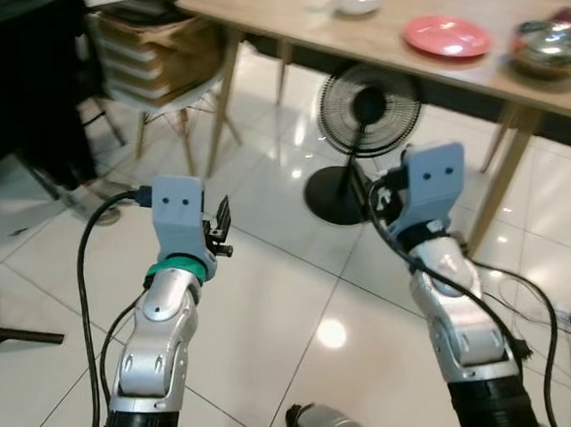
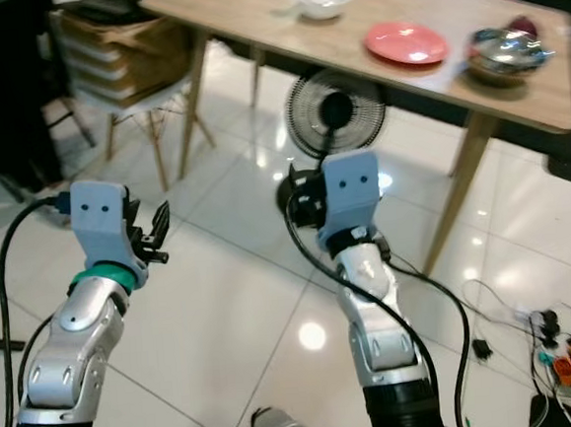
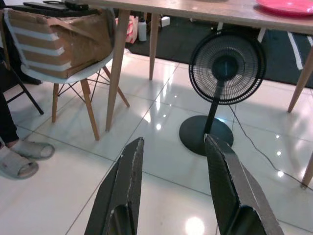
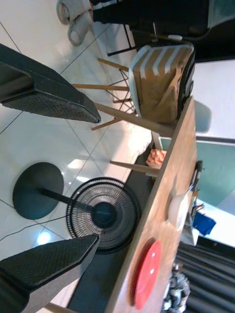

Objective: Setting the table

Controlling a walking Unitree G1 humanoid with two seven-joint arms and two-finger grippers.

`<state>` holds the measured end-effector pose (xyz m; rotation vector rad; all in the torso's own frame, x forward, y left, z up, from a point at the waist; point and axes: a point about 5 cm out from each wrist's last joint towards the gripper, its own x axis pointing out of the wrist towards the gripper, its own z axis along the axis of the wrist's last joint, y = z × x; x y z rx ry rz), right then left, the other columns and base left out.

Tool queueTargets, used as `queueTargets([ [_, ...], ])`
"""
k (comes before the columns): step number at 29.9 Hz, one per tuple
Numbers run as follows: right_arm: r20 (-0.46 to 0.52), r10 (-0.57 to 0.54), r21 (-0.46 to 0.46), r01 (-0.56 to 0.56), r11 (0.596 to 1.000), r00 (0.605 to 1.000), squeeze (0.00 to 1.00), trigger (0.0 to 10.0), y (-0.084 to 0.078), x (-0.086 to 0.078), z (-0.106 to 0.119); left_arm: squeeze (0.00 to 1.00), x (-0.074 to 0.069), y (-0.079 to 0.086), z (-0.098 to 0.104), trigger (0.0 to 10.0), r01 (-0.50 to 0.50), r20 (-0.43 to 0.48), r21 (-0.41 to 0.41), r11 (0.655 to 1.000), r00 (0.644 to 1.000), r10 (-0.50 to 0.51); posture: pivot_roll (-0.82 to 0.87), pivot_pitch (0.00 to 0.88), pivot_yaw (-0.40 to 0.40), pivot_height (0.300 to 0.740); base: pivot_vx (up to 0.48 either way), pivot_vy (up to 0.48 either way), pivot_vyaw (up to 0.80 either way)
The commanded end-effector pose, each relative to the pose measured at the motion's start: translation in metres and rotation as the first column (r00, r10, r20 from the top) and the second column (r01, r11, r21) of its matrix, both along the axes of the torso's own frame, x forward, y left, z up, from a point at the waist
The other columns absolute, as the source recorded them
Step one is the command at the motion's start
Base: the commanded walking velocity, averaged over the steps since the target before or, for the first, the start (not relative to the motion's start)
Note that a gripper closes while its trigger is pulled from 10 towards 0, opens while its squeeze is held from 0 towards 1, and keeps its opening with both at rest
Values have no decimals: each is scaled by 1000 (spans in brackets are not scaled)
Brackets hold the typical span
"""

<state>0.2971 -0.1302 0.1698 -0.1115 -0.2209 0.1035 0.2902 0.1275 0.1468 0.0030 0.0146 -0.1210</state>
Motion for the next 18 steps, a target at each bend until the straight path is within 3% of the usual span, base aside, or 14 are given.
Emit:
queueTargets([
  [1,-17,-20,2,20,1000,1000,0,10000,-6,-1,-3,0,-1,-3,-5,10000,8,-27,8,1000,1000,-7,-171,0,37,740,0,0,-800],
  [18,-17,-21,4,21,1000,1000,0,10000,-5,0,-3,0,0,-3,-5,10000,12,-29,3,1000,1000,-12,-169,0,38,740,0,0,-800],
])
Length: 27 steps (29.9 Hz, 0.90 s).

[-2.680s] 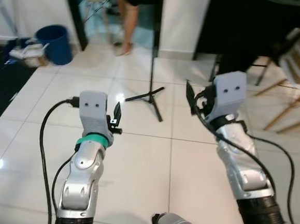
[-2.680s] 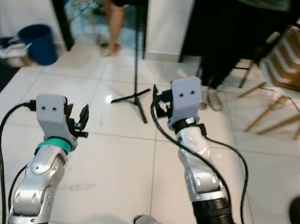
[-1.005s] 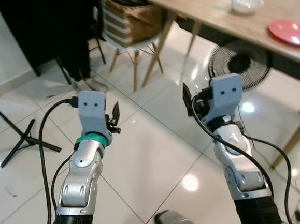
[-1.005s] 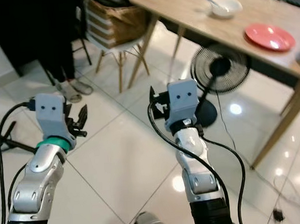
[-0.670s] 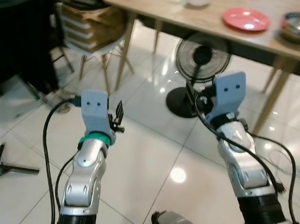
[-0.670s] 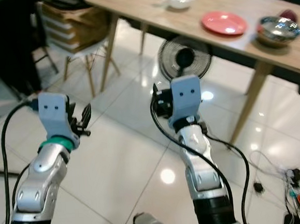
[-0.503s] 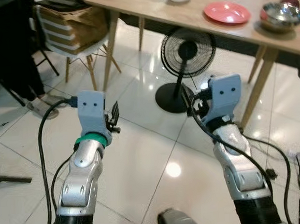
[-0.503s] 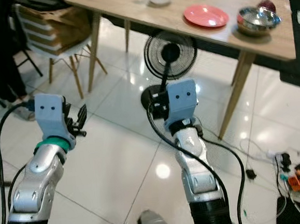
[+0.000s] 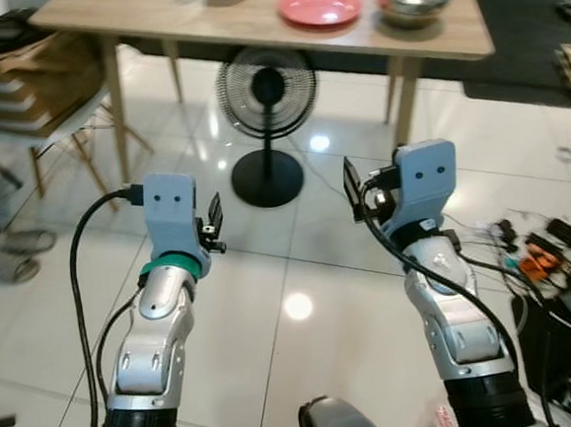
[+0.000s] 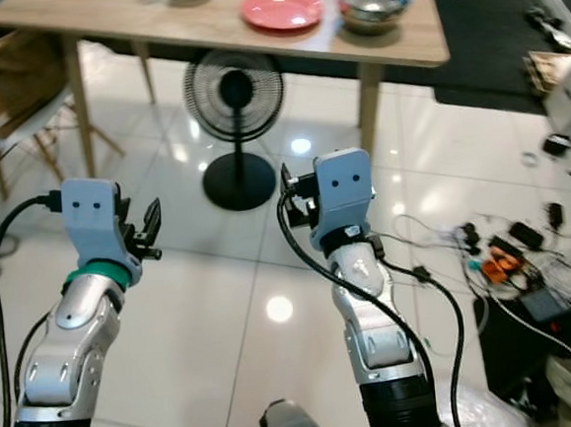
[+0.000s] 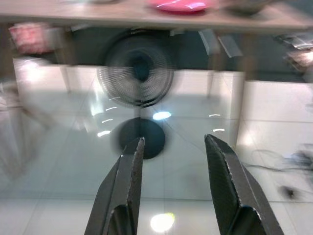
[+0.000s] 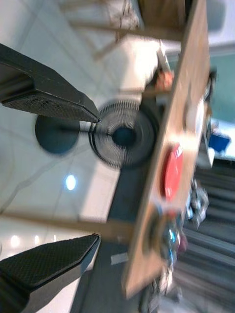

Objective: Setting the table

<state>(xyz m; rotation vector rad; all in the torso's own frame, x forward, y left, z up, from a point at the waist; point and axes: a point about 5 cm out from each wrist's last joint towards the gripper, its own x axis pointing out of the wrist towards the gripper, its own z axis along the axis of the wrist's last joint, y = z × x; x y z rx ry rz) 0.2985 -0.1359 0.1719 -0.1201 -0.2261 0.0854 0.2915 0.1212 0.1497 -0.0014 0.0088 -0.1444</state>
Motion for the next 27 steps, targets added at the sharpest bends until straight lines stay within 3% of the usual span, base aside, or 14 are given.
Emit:
queueTargets([
  [1,-23,-3,11,3,1000,1000,0,10000,0,-2,-5,0,-1,3,-8,10000,-11,-35,9,1000,999,12,-169,0,38,740,0,0,-800],
  [20,-20,0,20,1,1000,1000,0,10000,2,0,-4,0,2,7,-5,10000,-38,-44,-27,999,998,37,-164,0,37,740,0,0,-800],
  [27,1,12,21,-12,1000,1000,0,10000,4,1,-1,0,4,11,-3,10000,-73,-23,-1,997,997,73,-164,0,37,740,0,0,-571],
])
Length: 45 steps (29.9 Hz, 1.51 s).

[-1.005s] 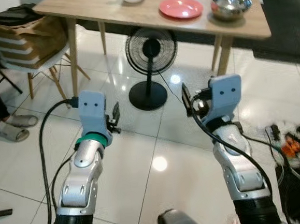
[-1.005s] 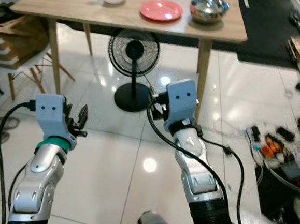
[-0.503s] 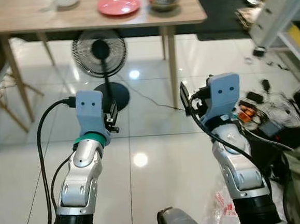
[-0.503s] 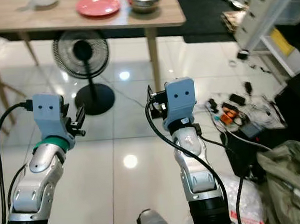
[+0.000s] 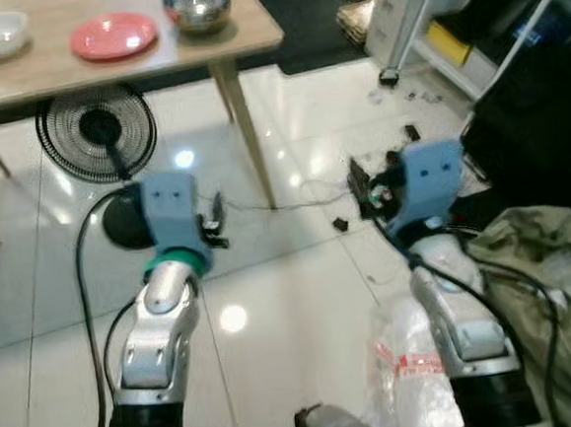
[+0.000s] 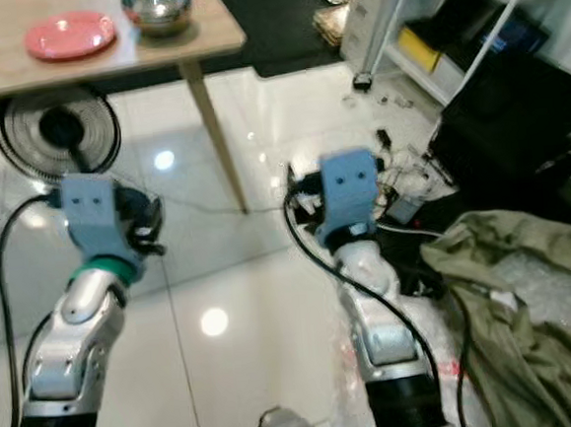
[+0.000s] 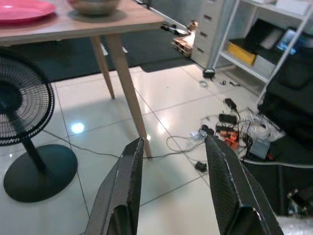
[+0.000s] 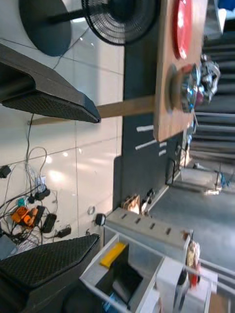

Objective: Setting the table

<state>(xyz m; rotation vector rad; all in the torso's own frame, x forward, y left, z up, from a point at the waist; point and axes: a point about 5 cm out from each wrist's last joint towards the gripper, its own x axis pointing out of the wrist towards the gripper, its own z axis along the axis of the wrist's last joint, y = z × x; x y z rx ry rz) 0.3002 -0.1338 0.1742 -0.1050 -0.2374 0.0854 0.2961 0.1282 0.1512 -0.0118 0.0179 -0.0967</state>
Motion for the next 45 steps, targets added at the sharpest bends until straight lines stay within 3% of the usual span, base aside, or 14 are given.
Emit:
queueTargets([
  [1,-9,10,6,-10,1000,1000,0,10000,2,-1,-3,0,0,4,-5,10000,-26,-13,8,1000,1000,26,-164,0,37,740,0,0,0],
  [9,33,75,22,-76,997,997,0,10000,9,-2,4,0,7,24,0,10000,-212,51,125,969,977,208,-161,0,40,740,437,0,0],
  [18,46,126,24,-128,992,991,0,10000,17,-3,7,0,8,42,0,10000,-337,58,171,926,942,332,-153,0,38,740,449,0,0],
  [29,46,115,14,-115,993,992,0,10000,17,-2,8,0,12,44,6,10000,-362,105,196,911,932,348,-147,0,45,740,438,0,0],
  [33,19,68,-74,-66,995,998,0,10000,14,2,5,0,13,45,13,10000,-371,151,224,901,927,344,-144,0,45,740,414,0,0],
  [35,12,21,-166,-19,986,1000,0,10000,11,6,2,0,13,45,20,10000,-378,193,244,893,921,337,-140,0,43,740,411,0,0],
  [42,-12,-36,-222,32,975,999,0,10000,6,11,-2,0,12,44,29,10000,-369,234,253,894,920,314,-135,0,42,740,405,0,0],
  [45,-72,-32,-262,12,965,997,0,10000,7,13,-11,0,9,39,35,10000,-301,251,253,920,938,238,-130,0,43,740,395,0,0],
])
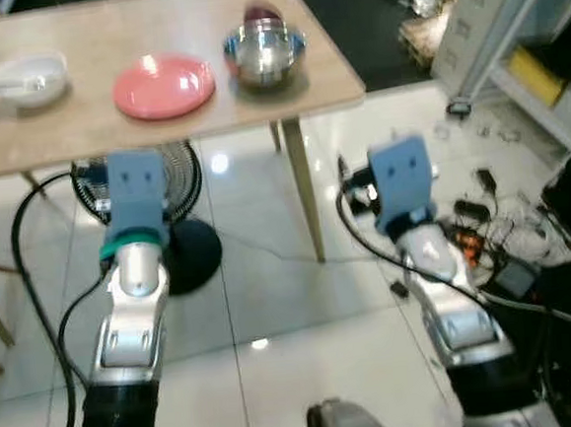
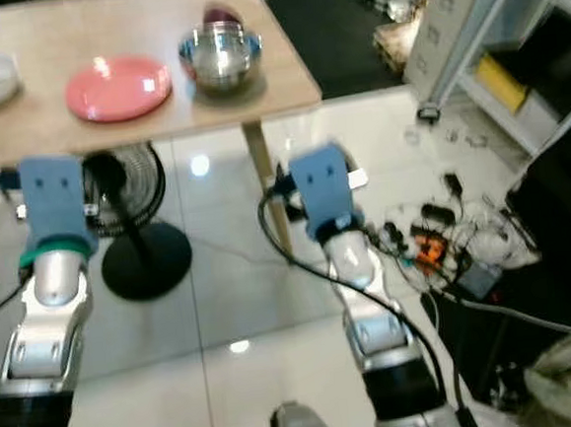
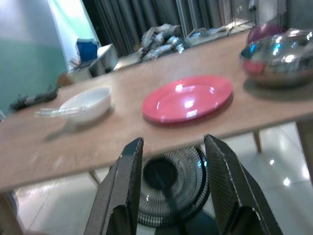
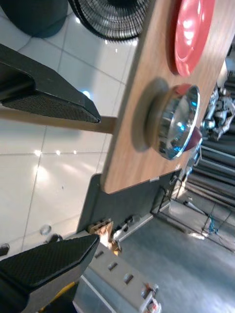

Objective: Setting the table

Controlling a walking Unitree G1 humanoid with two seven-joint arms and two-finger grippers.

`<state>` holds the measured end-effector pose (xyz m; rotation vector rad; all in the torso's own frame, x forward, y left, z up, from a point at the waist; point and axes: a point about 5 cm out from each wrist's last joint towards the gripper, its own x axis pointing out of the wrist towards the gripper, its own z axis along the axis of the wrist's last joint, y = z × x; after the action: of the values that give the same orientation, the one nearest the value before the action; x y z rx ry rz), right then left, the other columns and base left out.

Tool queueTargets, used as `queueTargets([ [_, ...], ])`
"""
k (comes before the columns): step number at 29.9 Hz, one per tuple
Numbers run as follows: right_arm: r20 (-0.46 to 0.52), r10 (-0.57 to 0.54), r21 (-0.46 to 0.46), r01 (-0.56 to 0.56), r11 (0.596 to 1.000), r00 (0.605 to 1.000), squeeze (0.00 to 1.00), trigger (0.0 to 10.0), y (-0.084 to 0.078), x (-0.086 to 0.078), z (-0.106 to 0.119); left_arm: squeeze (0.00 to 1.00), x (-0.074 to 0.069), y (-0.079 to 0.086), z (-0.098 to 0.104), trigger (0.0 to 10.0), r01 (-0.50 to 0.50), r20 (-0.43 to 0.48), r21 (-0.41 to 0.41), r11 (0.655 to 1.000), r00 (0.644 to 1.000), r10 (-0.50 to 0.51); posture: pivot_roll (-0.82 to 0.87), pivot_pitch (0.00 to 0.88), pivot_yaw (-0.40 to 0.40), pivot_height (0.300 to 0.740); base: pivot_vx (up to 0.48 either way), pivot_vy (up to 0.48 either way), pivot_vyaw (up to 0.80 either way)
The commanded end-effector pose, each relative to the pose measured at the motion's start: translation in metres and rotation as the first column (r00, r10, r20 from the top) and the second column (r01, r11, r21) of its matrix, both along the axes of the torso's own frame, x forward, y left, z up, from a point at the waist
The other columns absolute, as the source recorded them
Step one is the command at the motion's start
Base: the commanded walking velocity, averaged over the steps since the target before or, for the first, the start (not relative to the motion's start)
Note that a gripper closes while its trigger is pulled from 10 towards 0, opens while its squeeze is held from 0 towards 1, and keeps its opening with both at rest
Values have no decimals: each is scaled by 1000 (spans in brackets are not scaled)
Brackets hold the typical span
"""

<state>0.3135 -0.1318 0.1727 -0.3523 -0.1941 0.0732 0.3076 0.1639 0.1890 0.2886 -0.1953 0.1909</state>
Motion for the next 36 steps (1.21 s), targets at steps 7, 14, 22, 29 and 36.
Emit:
queueTargets([
  [7,-171,66,238,-24,971,983,0,10000,8,-1,-25,0,-8,6,2,10000,94,-5,19,995,996,-94,-116,0,42,740,394,0,0],
  [14,-145,98,425,-28,905,985,0,10000,10,2,-14,0,-6,17,-3,10000,70,-31,4,998,997,-69,-115,0,36,740,385,0,0],
  [22,-141,98,436,-27,899,985,0,10000,10,2,-12,0,-5,19,-3,10000,76,-43,-3,997,996,-76,-118,0,34,740,380,0,0],
  [29,-150,79,442,-5,897,985,0,10000,8,2,-12,0,-4,19,-4,10000,92,-56,-6,996,994,-92,-120,0,36,740,377,0,0],
  [36,-147,58,434,12,901,987,0,10000,6,3,-10,0,-4,19,-6,10000,96,-64,-11,995,993,-97,-122,0,34,740,378,0,0],
])
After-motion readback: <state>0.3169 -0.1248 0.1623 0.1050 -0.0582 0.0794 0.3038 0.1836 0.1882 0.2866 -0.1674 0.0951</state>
